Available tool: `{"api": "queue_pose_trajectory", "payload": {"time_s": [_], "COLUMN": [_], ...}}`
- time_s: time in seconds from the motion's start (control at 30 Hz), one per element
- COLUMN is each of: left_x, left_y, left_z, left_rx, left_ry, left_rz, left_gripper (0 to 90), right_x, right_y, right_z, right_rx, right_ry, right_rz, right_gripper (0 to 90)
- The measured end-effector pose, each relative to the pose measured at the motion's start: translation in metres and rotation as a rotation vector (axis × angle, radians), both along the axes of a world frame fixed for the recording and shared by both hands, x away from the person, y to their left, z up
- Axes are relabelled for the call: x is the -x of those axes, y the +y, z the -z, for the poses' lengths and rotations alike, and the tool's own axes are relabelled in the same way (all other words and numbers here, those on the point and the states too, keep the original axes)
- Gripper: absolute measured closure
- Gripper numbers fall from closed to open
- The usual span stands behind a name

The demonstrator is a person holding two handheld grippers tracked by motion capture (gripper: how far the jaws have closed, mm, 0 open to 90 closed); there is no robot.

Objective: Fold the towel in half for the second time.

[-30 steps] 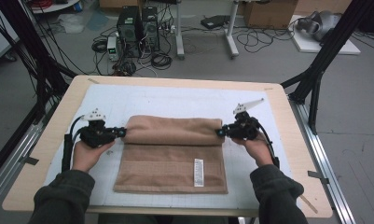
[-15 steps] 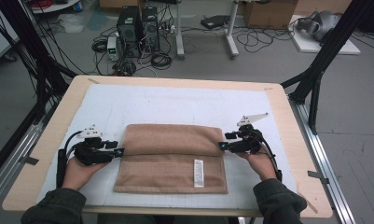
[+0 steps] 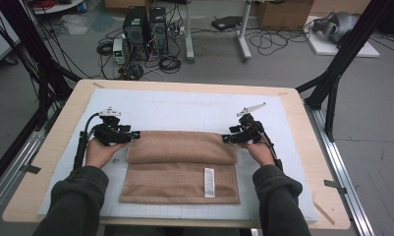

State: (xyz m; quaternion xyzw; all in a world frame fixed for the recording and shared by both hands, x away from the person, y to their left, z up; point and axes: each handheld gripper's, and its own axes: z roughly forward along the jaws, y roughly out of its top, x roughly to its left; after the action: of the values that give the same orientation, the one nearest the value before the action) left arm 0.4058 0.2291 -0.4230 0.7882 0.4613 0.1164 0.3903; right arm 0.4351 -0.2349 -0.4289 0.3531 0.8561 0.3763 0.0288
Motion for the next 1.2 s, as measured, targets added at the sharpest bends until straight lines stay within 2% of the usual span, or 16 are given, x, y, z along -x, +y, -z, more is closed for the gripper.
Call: {"api": "queue_pose_trajectory", "payload": {"time_s": [0.07,0.1,0.13,0.17,0.23,0.37,0.43,0.6,0.67,0.77,0.83,0.87,0.97,1.03,1.13,1.2], "left_x": [-0.006,-0.007,-0.006,-0.006,-0.001,0.015,0.027,0.072,0.098,0.137,0.157,0.163,0.167,0.162,0.154,0.15], "left_y": [-0.002,-0.003,-0.002,-0.001,-0.001,0.005,0.009,0.017,0.02,0.024,0.028,0.029,0.027,0.021,0.011,0.005], "left_z": [0.012,0.015,0.015,0.014,0.006,-0.017,-0.03,-0.052,-0.053,-0.046,-0.041,-0.039,-0.039,-0.037,-0.029,-0.021], "left_rx": [0.013,0.003,0.002,0.018,0.013,0.073,0.082,0.103,0.108,0.145,0.13,0.133,0.128,0.105,0.101,0.094], "left_ry": [0.055,0.064,0.042,0.042,0.006,-0.07,-0.109,-0.193,-0.217,-0.206,-0.202,-0.199,-0.2,-0.198,-0.177,-0.158], "left_rz": [0.009,0.014,0.011,0.023,0.042,0.055,0.077,0.13,0.16,0.224,0.232,0.238,0.236,0.238,0.257,0.259], "left_gripper": [46.4,56.6,64.4,76.5,82.8,84.9,85.5,86.3,86.3,84.2,69.5,65.9,56.7,56.9,57.6,58.6], "right_x": [-0.004,-0.004,-0.004,-0.003,0.0,0.013,0.022,0.064,0.085,0.12,0.138,0.145,0.151,0.149,0.144,0.143], "right_y": [0.002,0.001,0.001,0.002,0.006,0.006,0.002,-0.005,-0.006,-0.008,-0.011,-0.013,-0.013,-0.01,-0.005,-0.002], "right_z": [0.01,0.01,0.011,0.009,0.003,-0.021,-0.033,-0.069,-0.075,-0.071,-0.067,-0.066,-0.063,-0.059,-0.047,-0.037], "right_rx": [-0.021,-0.039,-0.076,-0.067,-0.044,-0.071,-0.102,-0.137,-0.141,-0.146,-0.166,-0.18,-0.16,-0.12,-0.091,-0.094], "right_ry": [0.049,0.051,0.077,0.074,0.041,-0.046,-0.082,-0.194,-0.221,-0.221,-0.222,-0.224,-0.228,-0.231,-0.212,-0.186], "right_rz": [-0.018,-0.025,-0.06,-0.075,-0.118,-0.14,-0.151,-0.196,-0.222,-0.283,-0.287,-0.293,-0.284,-0.287,-0.293,-0.305], "right_gripper": [43.4,57.0,65.9,76.0,81.2,82.2,82.3,82.2,82.2,75.8,67.3,67.2,63.3,61.5,60.6,60.1]}}
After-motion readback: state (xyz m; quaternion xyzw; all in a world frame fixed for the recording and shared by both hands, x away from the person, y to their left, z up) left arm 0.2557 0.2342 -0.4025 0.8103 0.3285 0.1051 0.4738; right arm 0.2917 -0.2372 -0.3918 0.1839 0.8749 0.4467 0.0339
